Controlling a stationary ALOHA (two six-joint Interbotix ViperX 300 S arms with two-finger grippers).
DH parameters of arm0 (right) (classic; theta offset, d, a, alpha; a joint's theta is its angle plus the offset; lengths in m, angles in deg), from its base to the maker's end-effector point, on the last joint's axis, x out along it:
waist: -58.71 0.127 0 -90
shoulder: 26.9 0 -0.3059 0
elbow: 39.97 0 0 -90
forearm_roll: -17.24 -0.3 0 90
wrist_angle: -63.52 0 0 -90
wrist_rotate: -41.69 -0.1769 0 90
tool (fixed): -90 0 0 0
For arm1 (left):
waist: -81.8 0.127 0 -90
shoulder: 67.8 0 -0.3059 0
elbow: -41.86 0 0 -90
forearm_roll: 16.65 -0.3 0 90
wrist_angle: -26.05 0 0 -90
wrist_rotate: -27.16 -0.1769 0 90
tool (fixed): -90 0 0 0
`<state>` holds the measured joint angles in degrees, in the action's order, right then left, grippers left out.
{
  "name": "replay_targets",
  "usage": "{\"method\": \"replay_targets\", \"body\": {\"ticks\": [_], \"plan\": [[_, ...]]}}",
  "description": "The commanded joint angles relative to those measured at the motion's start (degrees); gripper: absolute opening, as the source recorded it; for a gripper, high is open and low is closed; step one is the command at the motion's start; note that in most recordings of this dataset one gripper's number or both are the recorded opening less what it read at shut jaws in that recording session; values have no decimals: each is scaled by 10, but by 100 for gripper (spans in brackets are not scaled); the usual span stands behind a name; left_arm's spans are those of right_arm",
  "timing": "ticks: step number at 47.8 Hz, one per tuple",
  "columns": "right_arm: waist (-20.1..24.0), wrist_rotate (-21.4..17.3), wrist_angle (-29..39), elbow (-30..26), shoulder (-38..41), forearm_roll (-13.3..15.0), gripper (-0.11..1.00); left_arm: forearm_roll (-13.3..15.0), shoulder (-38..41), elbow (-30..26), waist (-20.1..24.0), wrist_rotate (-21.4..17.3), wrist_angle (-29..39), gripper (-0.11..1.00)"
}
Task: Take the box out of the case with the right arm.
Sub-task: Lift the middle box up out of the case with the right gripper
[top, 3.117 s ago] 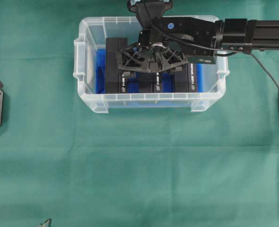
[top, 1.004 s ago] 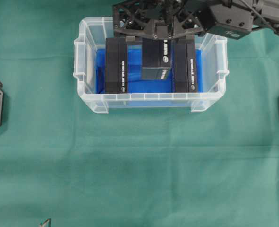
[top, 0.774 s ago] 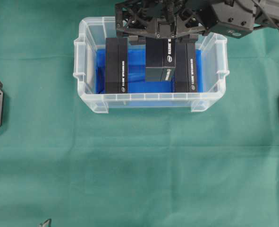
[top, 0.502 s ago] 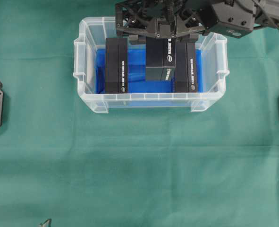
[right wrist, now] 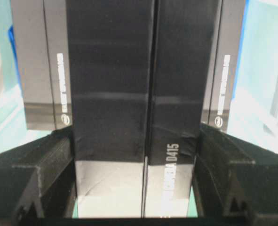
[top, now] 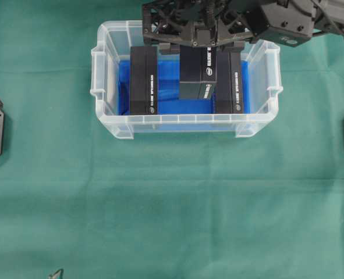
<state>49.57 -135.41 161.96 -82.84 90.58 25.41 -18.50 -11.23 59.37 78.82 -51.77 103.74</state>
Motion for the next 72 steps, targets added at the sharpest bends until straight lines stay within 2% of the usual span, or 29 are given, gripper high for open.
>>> {"method": "replay_targets", "body": {"ticks": [1, 51, 62, 72], "plan": [[1, 0, -1, -15, -30, 4, 65, -1, 1, -13, -2, 0, -2, 2], [7, -2, -2, -16, -29, 6, 65, -2, -1, -12, -2, 0, -1, 2], [39, -26, 4, -15, -29, 10, 65, -1, -1, -12, -2, -1, -2, 2], [87, -76, 4, -15, -29, 20, 65, -1, -1, -12, -3, -1, -2, 2]]}}
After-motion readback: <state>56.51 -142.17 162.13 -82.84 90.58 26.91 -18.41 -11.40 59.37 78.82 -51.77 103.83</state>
